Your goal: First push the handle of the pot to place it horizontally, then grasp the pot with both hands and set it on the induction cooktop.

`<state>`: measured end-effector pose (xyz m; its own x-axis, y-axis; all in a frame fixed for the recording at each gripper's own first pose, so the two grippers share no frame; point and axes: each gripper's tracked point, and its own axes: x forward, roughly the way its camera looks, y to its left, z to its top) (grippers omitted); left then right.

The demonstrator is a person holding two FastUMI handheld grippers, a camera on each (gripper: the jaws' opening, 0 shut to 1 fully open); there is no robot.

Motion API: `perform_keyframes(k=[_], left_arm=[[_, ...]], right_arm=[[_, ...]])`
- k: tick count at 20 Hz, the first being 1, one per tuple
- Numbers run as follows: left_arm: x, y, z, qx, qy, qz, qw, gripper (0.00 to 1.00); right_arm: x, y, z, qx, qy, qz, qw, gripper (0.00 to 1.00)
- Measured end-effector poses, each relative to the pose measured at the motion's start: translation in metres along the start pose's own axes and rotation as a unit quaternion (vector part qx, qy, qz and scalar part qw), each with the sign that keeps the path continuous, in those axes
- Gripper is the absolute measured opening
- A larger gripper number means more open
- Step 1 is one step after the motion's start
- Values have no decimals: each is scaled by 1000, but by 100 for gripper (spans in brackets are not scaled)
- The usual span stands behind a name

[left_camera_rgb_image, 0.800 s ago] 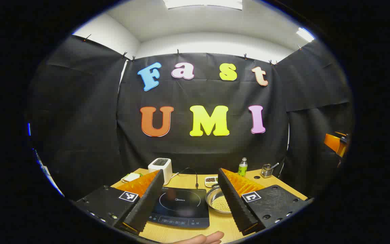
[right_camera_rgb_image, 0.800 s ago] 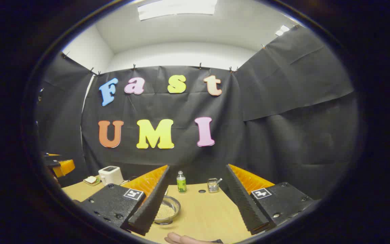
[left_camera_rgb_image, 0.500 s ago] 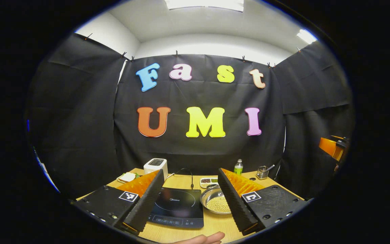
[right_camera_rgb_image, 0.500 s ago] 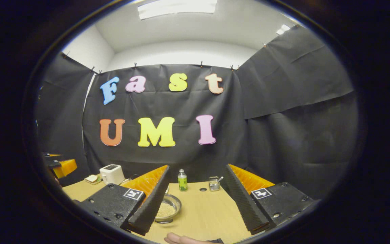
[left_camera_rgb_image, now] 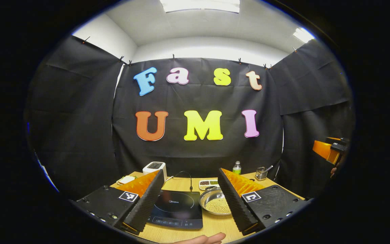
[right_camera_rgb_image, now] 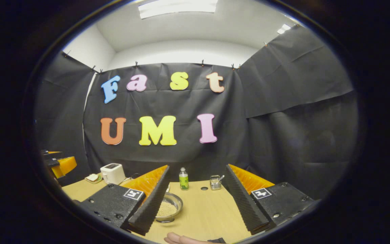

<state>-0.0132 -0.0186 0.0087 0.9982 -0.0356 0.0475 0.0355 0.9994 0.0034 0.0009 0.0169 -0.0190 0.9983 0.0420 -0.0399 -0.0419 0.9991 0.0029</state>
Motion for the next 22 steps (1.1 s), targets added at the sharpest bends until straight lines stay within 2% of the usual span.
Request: perform_keyframes(k=[3,4,10,11,12,13,14,16,17,18,22], left_arm=[[-3,1,-2,-1,1,-1,1000,95],[-5,1,-3,0,2,-1,1000,95],[-19,2,-5,-3,-2,-2,1000,95],[-22,2,-9,-3,2,0,1000,95],[-26,3,-9,-1,1,1,1000,95],[-28,5,-7,0,-2,4,1000,95],[-31,7,-6,-1,-4,6,1000,95],[-35,7,-6,-5,-8,6,1000,95],[-35,8,-6,-6,-8,4,1000,95],[-35,8,-6,-6,-9,4,1000,95],[-37,14,-3,-7,-16,9,1000,95]], right_arm=[[8,17,-18,0,22,27,999,100],[11,20,-22,-6,26,27,999,96],[35,63,-77,3,96,69,993,94],[40,69,-90,8,112,77,991,82],[44,78,-102,8,128,90,988,80],[48,84,-114,9,141,98,985,65],[53,91,-124,11,152,105,983,61],[58,104,-149,2,174,122,977,36],[59,110,-160,-6,186,130,974,13],[60,116,-169,-8,199,137,970,4],[64,133,-212,-32,237,150,959,4]])
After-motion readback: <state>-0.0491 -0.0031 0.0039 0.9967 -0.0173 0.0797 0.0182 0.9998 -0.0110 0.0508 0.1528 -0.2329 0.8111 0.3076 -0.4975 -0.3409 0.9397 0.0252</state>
